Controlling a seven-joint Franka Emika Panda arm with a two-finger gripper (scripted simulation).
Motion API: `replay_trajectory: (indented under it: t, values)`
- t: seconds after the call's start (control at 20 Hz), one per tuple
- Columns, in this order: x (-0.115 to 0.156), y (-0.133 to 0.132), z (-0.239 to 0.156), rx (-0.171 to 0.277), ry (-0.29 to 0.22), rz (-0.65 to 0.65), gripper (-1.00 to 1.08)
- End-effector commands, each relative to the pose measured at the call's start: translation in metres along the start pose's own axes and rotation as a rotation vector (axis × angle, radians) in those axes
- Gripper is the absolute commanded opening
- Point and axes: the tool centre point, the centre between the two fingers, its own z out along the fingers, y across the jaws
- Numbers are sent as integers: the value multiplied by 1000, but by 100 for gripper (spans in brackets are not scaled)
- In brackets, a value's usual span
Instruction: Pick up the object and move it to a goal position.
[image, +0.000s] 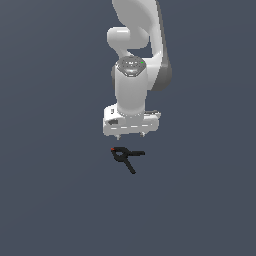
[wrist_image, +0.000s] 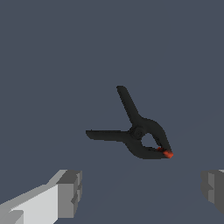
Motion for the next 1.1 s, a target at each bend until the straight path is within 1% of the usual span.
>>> replay_trajectory:
  t: [0.0,0.3,1.05]
  values:
    - [1,1,4,-2,-1,-39,100]
    - [2,6,19,-8,-5,-168,100]
    - [6,18,64,-14,-16,-576,100]
